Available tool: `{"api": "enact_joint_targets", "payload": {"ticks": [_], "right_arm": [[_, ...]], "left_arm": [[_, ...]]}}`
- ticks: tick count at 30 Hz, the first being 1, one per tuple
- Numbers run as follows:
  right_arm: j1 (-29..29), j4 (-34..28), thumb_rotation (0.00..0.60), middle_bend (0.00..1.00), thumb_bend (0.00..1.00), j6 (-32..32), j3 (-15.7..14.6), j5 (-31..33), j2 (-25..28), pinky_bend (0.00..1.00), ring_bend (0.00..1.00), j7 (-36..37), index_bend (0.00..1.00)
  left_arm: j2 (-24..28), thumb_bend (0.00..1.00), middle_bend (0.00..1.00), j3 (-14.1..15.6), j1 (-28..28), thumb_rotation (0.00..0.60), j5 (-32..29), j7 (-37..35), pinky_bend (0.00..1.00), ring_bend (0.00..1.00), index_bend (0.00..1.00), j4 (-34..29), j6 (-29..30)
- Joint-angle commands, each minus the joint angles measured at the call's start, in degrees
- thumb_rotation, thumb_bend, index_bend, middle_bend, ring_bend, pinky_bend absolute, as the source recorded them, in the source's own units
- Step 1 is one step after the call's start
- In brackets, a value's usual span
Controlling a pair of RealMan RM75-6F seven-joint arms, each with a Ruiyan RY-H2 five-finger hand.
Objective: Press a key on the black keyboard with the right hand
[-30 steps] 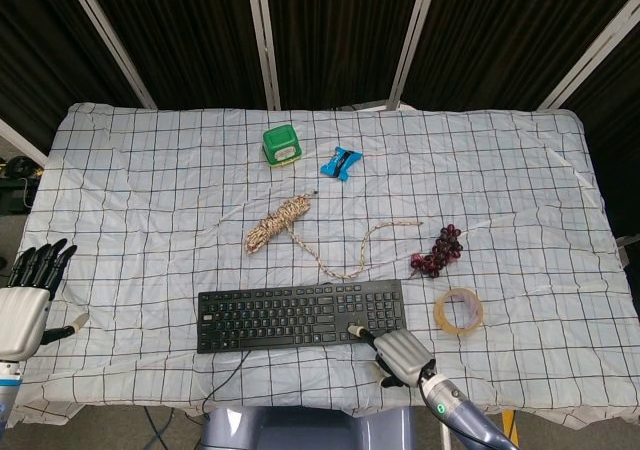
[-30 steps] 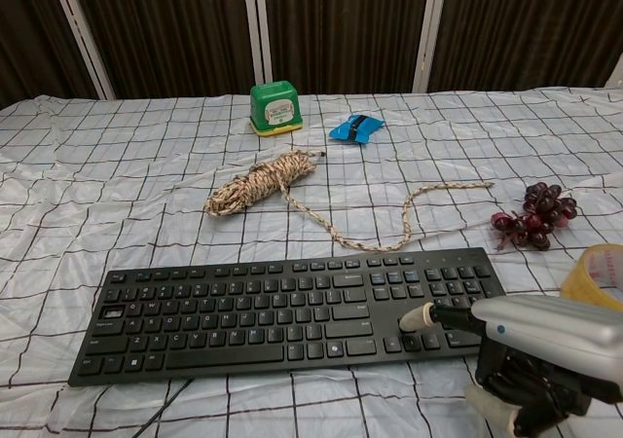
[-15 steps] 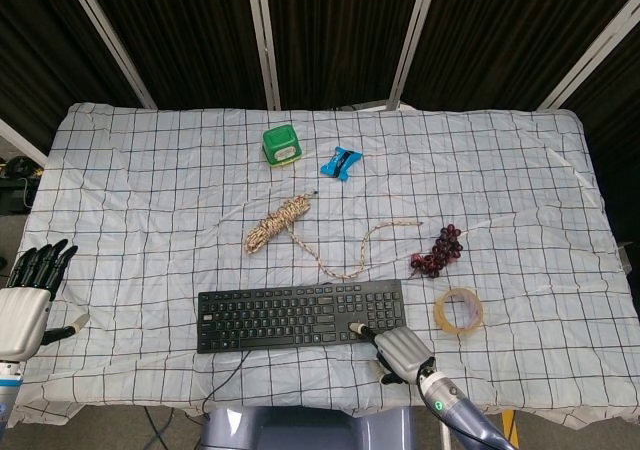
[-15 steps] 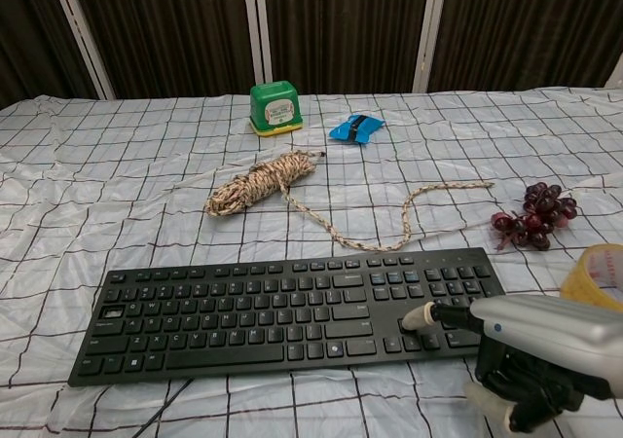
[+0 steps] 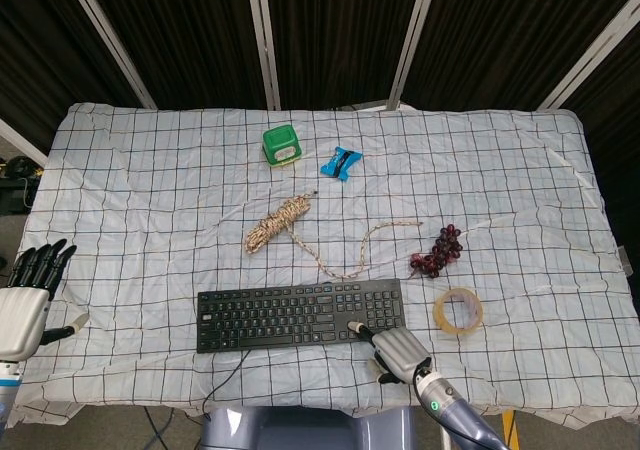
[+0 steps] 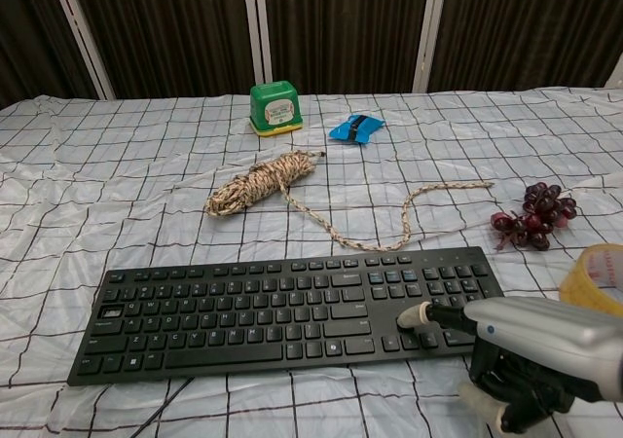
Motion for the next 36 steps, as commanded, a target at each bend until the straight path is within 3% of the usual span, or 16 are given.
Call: {"api": "enact_joint_targets", "payload": {"ticks": [1,13,23,26,30,32,36], "right_arm": [[0.1,-0.1,0.600,0.90,0.58,0.2,-0.1,0.2,-0.1,0.69,0.82,-0.3,0.09],[0.2,-1.2,0.600,0.90,0.57,2.5,0.7,-0.2,0.3,0.69,0.82,-0.3,0.09],[-0.5,-4.7,0.600,0.90,0.57,6.5,2.5,-3.8,4.7,0.69,0.81,1.6,0.09],[-1.3,-5.8,0.600,0.86,0.51,8.3,2.5,-5.7,6.8,0.67,0.75,2.8,0.09],[-3.3,-6.6,0.600,0.61,0.45,11.4,1.7,-9.6,10.2,0.52,0.51,5.6,0.08],[-4.3,-6.7,0.600,0.42,0.40,12.5,1.0,-11.5,11.9,0.39,0.33,7.3,0.08],[-6.9,-6.1,0.600,0.16,0.33,15.6,-1.1,-16.4,16.3,0.20,0.05,11.9,0.07]], "left_arm": [[0.0,0.11,0.00,0.0,0.0,0.600,0.0,0.0,0.00,0.00,0.00,0.0,0.0],[0.1,0.11,0.00,-0.1,0.2,0.600,-0.2,-0.1,0.00,0.00,0.00,0.1,0.2],[0.0,0.11,0.00,0.0,0.4,0.600,-0.1,0.0,0.00,0.00,0.00,0.1,0.6],[0.0,0.11,0.00,0.0,0.4,0.600,0.0,0.1,0.00,0.00,0.00,0.1,0.6],[0.0,0.11,0.00,0.0,0.4,0.600,0.1,0.2,0.00,0.00,0.00,0.1,0.7],[-0.1,0.11,0.00,0.0,0.4,0.600,0.1,0.2,0.00,0.00,0.00,0.1,0.6],[-0.1,0.11,0.00,0.0,0.4,0.600,0.3,0.3,0.00,0.00,0.00,0.1,0.8]]}}
